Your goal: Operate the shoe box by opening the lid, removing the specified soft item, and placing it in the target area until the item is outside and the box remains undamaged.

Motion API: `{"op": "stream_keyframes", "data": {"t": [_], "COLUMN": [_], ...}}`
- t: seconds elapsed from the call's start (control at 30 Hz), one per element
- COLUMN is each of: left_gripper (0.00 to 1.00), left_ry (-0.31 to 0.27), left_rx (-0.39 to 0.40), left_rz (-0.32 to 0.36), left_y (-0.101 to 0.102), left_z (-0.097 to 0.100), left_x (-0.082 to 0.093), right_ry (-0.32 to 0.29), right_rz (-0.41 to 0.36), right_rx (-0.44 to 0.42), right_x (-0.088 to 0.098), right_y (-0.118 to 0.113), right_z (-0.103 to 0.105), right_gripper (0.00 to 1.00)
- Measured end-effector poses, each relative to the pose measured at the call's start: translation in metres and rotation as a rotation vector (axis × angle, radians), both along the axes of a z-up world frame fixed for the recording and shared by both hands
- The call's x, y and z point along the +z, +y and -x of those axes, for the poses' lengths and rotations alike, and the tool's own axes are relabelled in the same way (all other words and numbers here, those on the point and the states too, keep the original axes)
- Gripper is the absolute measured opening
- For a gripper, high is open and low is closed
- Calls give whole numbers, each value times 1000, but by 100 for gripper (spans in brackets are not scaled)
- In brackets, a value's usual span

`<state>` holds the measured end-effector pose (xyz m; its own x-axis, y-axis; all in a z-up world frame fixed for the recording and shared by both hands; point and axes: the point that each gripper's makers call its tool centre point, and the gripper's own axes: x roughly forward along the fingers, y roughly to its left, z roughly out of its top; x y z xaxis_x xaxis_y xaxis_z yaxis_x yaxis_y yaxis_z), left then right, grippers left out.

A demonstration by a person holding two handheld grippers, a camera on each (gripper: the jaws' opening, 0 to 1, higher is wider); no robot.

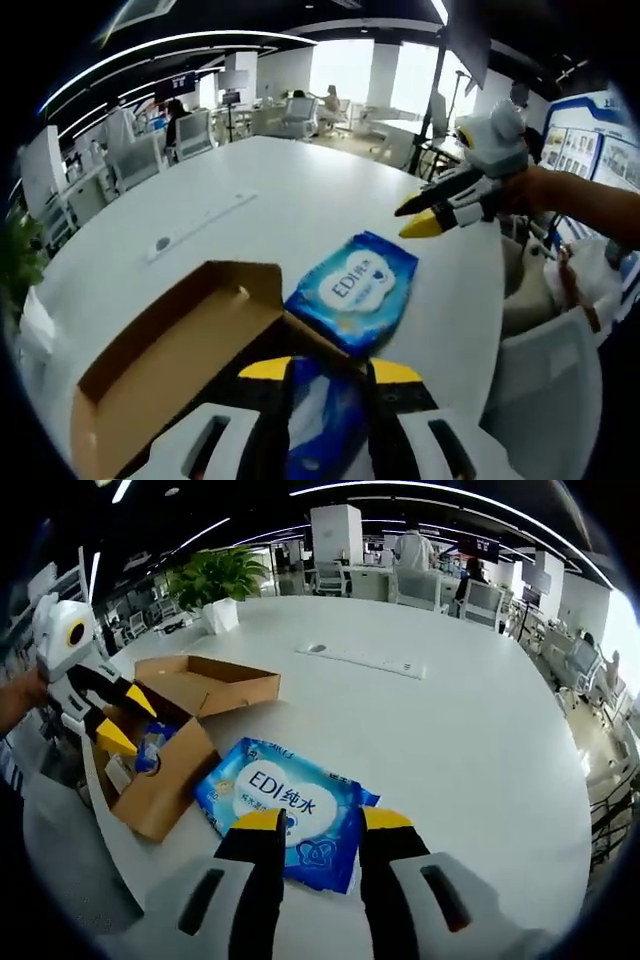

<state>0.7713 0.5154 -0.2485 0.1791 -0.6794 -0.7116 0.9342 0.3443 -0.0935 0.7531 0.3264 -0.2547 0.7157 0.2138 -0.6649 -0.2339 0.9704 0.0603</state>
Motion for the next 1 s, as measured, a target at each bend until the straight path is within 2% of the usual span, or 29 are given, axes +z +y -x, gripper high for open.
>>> {"op": "stream_keyframes", "data": {"t": [0.17, 0.3, 0.4, 0.67, 1.0], "left_gripper": [30, 30, 30, 29, 26], "left_ry": [-14, -11, -6, -19, -7], "left_rx": [-40, -43, -39, -89, -175], "left_rz": [-20, -28, -24, -50, -58], "left_y": [15, 31, 38, 54, 56], "left_z": [4, 1, 0, -1, 3], "left_x": [-2, -6, -9, -20, -26], "right_ry": [-12, -21, -22, -24, -25], "right_rz": [13, 23, 28, 68, 105], "right_rx": [39, 75, 108, 212, 343], "right_x": [16, 28, 28, 35, 37], "right_y": [14, 25, 35, 62, 101], "right_z": [-1, -1, 0, -3, -9], "right_gripper": [29, 30, 30, 30, 29]}}
